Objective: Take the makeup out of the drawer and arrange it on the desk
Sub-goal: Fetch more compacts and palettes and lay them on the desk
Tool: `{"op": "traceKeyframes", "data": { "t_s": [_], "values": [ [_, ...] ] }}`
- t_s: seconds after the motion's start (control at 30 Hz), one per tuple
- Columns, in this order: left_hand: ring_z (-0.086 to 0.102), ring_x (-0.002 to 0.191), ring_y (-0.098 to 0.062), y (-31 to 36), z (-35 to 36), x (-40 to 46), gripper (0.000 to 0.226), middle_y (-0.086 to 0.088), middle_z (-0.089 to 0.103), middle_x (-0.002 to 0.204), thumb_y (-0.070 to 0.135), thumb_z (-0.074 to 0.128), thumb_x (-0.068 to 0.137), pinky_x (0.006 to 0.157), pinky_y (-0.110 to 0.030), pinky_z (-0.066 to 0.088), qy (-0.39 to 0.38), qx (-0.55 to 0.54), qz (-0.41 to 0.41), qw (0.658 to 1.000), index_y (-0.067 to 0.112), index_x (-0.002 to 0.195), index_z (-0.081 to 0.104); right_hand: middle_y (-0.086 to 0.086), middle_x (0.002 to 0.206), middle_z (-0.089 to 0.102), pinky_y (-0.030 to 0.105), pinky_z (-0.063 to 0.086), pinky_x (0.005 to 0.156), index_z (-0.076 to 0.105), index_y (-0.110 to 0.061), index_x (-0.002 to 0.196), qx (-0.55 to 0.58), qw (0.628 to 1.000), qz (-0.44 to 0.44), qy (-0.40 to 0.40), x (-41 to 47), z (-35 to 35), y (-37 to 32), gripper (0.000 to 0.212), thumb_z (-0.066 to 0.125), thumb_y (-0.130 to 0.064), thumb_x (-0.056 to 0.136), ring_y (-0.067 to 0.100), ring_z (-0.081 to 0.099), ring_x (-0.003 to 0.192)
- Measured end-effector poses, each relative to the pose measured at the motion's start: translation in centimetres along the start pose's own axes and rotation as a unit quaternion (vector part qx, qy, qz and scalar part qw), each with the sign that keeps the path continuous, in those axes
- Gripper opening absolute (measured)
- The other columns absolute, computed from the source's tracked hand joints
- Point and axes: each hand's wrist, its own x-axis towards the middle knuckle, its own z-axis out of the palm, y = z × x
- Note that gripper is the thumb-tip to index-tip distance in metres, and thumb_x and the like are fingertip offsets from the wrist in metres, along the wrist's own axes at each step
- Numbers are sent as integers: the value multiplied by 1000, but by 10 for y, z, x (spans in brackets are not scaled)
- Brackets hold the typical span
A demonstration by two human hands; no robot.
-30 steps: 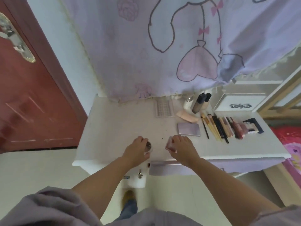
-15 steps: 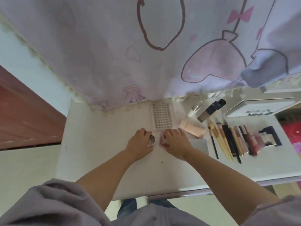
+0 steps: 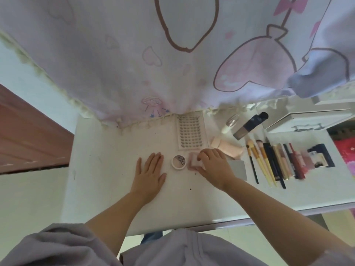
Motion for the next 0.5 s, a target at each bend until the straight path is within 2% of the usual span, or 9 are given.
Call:
{"op": "traceKeyframes", "data": {
  "t_s": [0.13, 0.27, 0.33, 0.43, 0.5],
  "values": [
    [33, 131, -20, 3, 1, -1, 59, -7, 51, 139, 39, 31, 89, 109, -48, 9, -18, 5, -7, 1000, 6, 134, 50, 5, 94, 62, 38, 50, 73, 59, -15, 91, 32, 999, -25, 13, -17, 2, -20, 30, 76, -30, 71, 28, 60, 82],
    [46, 131, -22, 2, 5, 1, 61, -6, 49, 141, 41, 28, 90, 109, -48, 13, -16, 18, -17, 1000, 7, 136, 48, 2, 92, 61, 30, 50, 64, 56, -19, 87, 23, 997, -68, 3, -37, 21, -38, 35, 80, -32, 65, 22, 61, 79],
    [33, 139, -21, 1, 7, 0, 67, -4, 35, 151, 45, 16, 91, 111, -47, 5, -31, 26, -20, 999, 9, 144, 34, 1, 92, 61, 28, 48, 63, 57, -18, 84, 11, 997, -71, -7, -40, 25, -42, 34, 80, -32, 63, 22, 61, 78],
    [-2, 146, -15, 3, 5, 0, 77, 3, 1, 159, 50, -11, 82, 113, -45, -13, -56, 39, -19, 997, 16, 150, 0, -1, 89, 63, 26, 48, 63, 61, -19, 77, -31, 997, -64, -21, -39, 23, -43, 35, 82, -39, 58, 19, 62, 77],
    [-6, 146, -14, 4, 5, 1, 81, 3, -3, 159, 51, -16, 78, 114, -46, -10, -54, 34, -20, 998, 17, 150, -2, -1, 91, 64, 28, 49, 66, 62, -19, 78, -35, 997, -62, -28, -39, 17, -41, 33, 77, -44, 64, 20, 62, 79]
  ]
}}
